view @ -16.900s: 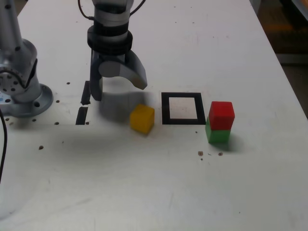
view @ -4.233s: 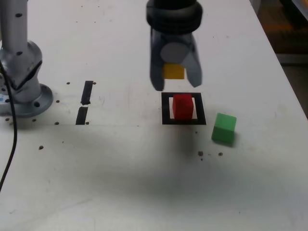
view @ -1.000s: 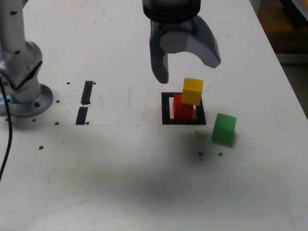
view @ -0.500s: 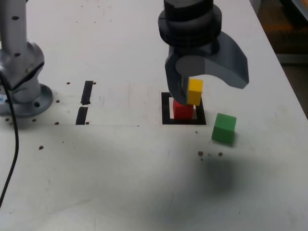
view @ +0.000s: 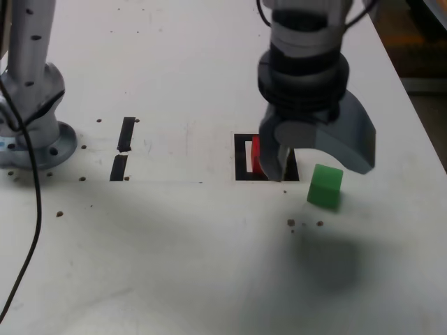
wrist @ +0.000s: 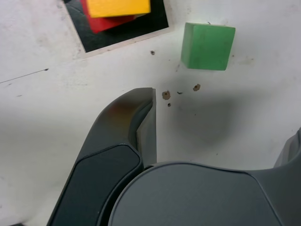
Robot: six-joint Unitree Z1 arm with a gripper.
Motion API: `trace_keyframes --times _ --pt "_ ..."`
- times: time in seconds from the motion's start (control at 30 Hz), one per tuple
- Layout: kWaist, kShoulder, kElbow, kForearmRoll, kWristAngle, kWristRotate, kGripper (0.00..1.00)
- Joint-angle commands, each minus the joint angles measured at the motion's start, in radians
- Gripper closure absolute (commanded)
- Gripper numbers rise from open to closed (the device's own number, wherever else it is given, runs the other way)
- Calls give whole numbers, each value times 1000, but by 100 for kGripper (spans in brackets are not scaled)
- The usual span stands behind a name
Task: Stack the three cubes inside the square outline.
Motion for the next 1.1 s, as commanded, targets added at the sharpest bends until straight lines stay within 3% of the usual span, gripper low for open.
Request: trace_keyframes --times 0.0,1.07 --pt "10 17 -15 -3 -5 10 1" --pt "138 147 -41 -59 -97 93 3"
